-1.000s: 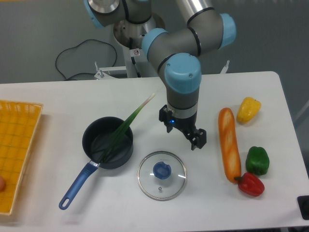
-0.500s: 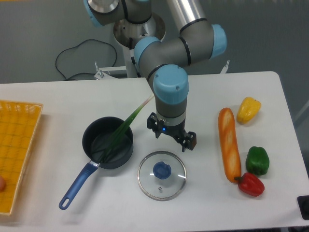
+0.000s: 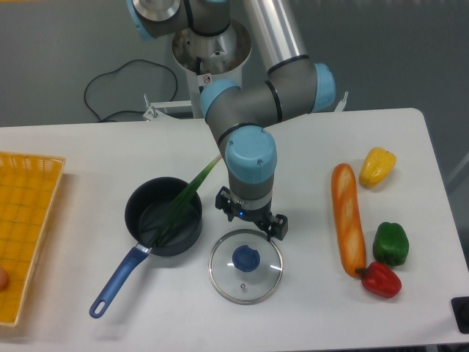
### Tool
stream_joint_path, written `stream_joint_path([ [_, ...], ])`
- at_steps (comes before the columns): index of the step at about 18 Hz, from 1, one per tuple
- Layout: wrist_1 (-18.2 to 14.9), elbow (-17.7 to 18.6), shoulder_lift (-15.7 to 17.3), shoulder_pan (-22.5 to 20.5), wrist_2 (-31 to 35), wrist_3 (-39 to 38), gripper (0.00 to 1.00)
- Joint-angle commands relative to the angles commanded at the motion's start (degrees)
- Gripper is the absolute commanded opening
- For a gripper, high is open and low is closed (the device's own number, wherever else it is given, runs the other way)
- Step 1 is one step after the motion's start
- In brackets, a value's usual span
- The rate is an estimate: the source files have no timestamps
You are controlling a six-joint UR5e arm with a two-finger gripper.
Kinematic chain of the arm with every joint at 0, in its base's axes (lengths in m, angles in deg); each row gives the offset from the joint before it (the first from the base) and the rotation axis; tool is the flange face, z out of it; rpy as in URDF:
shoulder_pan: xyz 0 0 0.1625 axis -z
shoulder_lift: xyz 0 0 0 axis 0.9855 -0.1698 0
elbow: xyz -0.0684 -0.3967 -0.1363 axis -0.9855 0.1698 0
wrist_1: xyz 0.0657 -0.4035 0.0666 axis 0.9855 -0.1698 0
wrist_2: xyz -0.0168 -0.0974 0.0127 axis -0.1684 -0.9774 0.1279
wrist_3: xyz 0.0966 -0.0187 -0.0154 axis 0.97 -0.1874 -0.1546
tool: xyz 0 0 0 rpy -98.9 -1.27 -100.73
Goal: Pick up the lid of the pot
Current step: 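Lower the gripper down around the blue knob of the lid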
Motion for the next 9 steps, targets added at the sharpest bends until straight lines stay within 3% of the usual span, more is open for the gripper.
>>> stream_joint_path([
  [9, 3.3, -0.4, -2.1, -0.2, -0.3, -0.1, 1.00],
])
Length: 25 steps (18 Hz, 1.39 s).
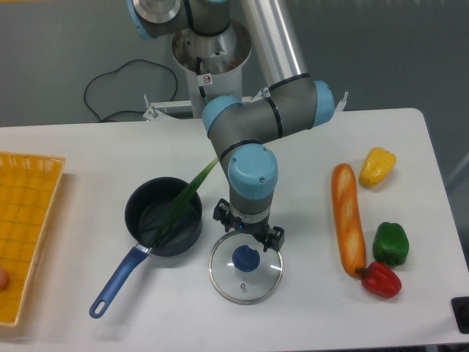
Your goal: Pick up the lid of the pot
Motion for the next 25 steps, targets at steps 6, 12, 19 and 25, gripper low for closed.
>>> stream_joint_path([
  [6, 0.4, -1.4, -1.8, -0.1, -0.1, -0.1, 1.00],
  [12, 0.4, -2.0, -3.2, 0.0, -0.1, -0.1, 1.00],
  [19, 1.0, -2.1, -3.8, 0.1, -0.1, -0.7, 1.00],
  [25, 1.2, -2.1, -4.2, 0.4, -0.1, -2.1, 1.00],
])
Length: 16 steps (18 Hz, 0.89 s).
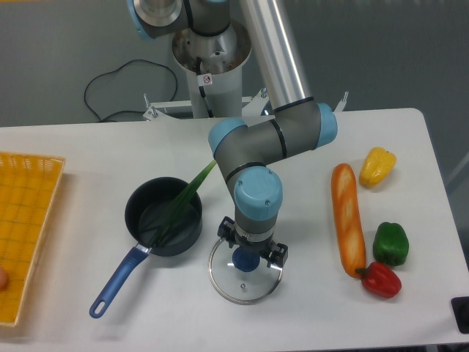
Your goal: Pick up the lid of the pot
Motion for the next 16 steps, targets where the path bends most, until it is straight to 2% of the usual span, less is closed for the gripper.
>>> stream_joint_path([
  [16, 0.4, -0.4, -1.1, 0.9, 0.0, -1.0, 1.00],
])
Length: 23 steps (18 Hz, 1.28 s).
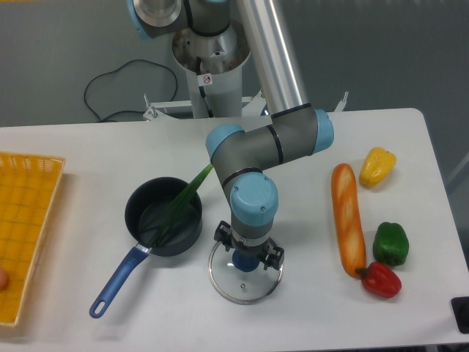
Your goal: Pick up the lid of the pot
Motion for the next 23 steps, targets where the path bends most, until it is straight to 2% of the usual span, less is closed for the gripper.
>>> stream_joint_path([
  [5, 0.3, -0.2, -0.2, 0.4, 0.1, 0.0, 1.00],
  [9, 0.3, -0.2, -0.2, 0.4, 0.1, 0.0, 0.89],
  [17, 0.3, -0.2, -0.1, 0.4, 0.1, 0.3, 0.80],
  [23, 0.3, -0.1, -0.1, 0.4, 0.2, 0.4, 0.60],
])
